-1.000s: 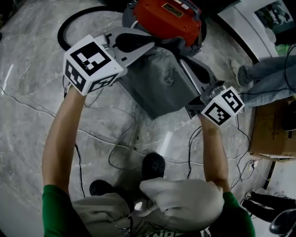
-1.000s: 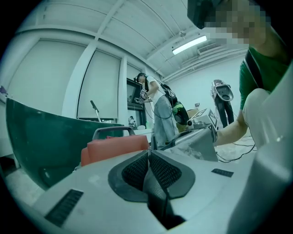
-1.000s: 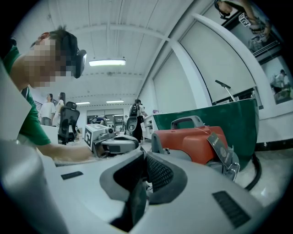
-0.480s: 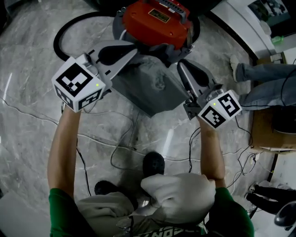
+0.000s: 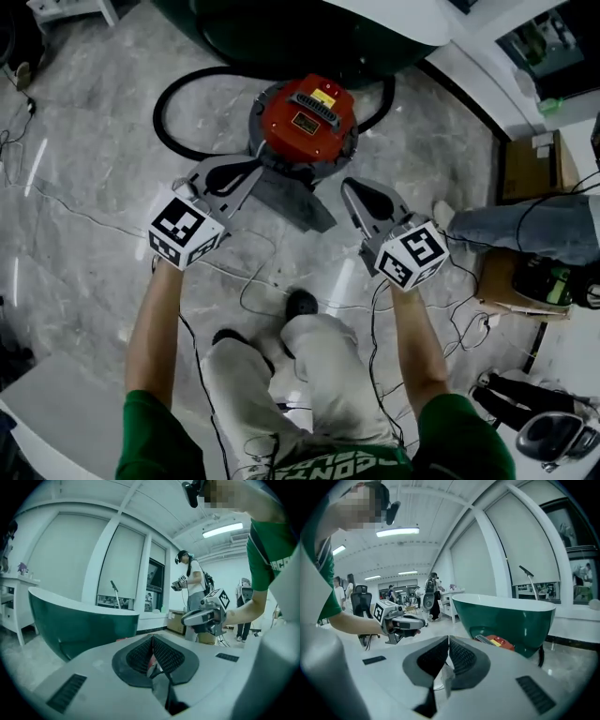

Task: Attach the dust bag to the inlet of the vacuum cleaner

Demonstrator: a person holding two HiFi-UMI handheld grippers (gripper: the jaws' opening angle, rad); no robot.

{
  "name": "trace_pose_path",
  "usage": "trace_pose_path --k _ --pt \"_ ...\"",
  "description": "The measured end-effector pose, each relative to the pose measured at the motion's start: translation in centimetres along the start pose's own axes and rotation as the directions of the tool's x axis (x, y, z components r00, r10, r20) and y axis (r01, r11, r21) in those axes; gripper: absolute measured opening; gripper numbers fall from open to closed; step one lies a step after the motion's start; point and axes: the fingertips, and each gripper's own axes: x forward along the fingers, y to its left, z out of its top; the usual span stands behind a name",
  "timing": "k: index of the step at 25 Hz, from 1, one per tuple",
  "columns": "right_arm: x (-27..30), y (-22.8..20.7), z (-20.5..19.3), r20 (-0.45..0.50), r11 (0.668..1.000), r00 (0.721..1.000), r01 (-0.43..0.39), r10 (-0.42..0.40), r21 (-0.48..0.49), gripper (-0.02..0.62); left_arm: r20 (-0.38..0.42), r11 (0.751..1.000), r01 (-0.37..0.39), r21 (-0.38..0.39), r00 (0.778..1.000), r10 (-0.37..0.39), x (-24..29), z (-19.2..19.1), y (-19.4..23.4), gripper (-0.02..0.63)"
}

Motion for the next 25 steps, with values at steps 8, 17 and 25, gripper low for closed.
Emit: trace_pose_path --k 8,17,25 --pt "-7.9 8.8 13.9 -0.088 0.996 0.995 -0.046 0.053 0.080 0.011 -0.026 0.989 -0.042 -0.143 0.999 0.039 -7.7 14.9 -6.6 0.006" --pt "-15.4 18.1 30.1 -0.100 0.998 0.994 -0.031 0.036 0.056 0.011 -0.027 0.963 -0.054 -0.265 0.998 0.048 -17.1 30.8 -12.3 0.006" --pt "-21.9 23.8 37.2 -0.049 0.996 0.998 -0.044 0.048 0.072 0.011 -0.004 0.955 -0.094 -0.281 0.995 0.097 -22.4 40.3 -17.1 0.006"
